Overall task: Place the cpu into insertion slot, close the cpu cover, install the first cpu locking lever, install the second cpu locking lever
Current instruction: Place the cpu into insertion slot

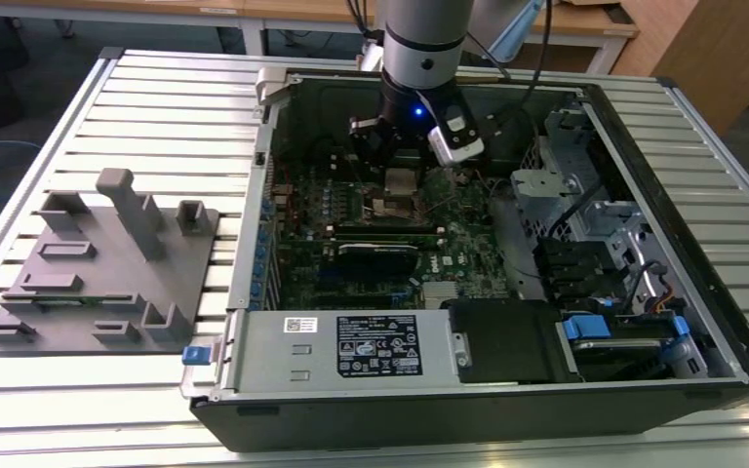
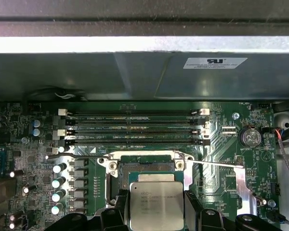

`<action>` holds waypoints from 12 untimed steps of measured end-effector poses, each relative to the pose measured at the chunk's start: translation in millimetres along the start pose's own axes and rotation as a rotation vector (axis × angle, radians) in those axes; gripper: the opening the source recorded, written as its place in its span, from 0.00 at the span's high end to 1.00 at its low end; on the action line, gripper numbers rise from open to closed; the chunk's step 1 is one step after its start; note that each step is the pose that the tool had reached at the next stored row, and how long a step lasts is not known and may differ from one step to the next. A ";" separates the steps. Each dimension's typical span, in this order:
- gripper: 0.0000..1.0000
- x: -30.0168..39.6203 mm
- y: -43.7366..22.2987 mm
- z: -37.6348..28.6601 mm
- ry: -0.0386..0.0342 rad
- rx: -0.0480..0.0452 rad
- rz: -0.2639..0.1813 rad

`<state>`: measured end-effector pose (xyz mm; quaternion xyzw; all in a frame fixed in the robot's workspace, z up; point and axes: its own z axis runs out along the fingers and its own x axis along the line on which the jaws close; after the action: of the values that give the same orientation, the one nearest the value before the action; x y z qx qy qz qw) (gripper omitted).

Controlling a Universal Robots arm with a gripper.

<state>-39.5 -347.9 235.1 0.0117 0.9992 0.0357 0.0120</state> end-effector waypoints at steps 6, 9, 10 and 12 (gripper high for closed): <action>0.46 0.0 0.0 0.6 -0.0002 -0.0004 0.000; 0.46 0.0 -0.1 2.1 -0.0001 0.0005 0.000; 0.46 0.1 -0.2 2.5 -0.0001 0.0007 0.000; 0.46 0.1 -0.2 3.0 0.0000 0.0015 0.000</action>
<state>-39.5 -347.9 232.1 0.0117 0.9992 0.0350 0.0120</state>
